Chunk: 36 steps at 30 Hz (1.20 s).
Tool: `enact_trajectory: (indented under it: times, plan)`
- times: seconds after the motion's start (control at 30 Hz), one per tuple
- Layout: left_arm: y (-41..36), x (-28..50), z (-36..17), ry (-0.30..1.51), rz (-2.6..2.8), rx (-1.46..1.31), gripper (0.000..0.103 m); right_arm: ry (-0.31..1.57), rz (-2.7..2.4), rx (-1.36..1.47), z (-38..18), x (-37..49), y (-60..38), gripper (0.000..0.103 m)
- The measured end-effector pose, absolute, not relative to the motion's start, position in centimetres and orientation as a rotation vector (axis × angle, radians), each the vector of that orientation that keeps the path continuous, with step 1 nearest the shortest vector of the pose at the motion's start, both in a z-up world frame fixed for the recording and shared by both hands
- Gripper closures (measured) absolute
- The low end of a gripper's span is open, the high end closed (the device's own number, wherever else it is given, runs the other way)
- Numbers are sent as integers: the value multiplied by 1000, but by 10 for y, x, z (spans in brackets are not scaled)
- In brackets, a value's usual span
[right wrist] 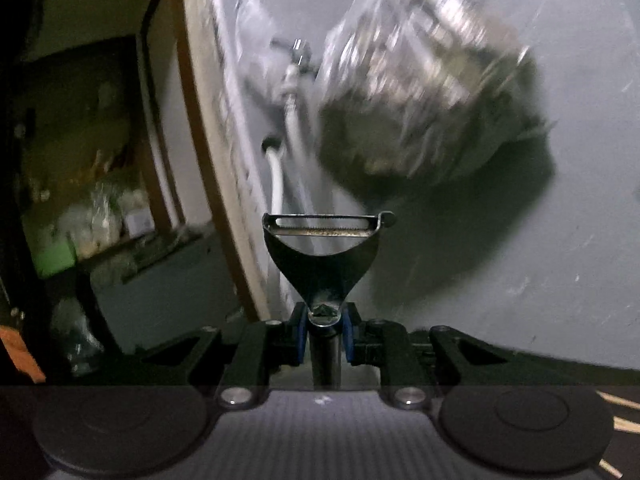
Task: Organize utensils
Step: 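Lift the peeler with the right gripper and drop it into the held holder, then move the right gripper back over the utensil pile toward a metal spoon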
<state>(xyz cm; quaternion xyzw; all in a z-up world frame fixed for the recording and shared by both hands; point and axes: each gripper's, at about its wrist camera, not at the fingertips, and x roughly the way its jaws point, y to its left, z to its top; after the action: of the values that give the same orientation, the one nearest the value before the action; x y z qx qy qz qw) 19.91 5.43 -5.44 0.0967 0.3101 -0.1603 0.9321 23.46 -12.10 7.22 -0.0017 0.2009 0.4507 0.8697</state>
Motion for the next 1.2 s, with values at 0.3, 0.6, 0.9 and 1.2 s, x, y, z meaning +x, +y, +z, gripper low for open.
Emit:
enact_trajectory:
  times: [0.3,0.6,0.9,1.2]
  plan:
    - [57,198,-54,631,-331,198,26,582,913,-168,27,221,-98,82]
    - [56,198,-54,630,-330,196,26,630,900,-188,17,220,-96,70]
    - [60,196,-54,633,-333,187,26,489,899,-117,40,218,-117,38]
    - [64,194,-52,647,-322,185,26,471,664,-173,35,248,-150,9]
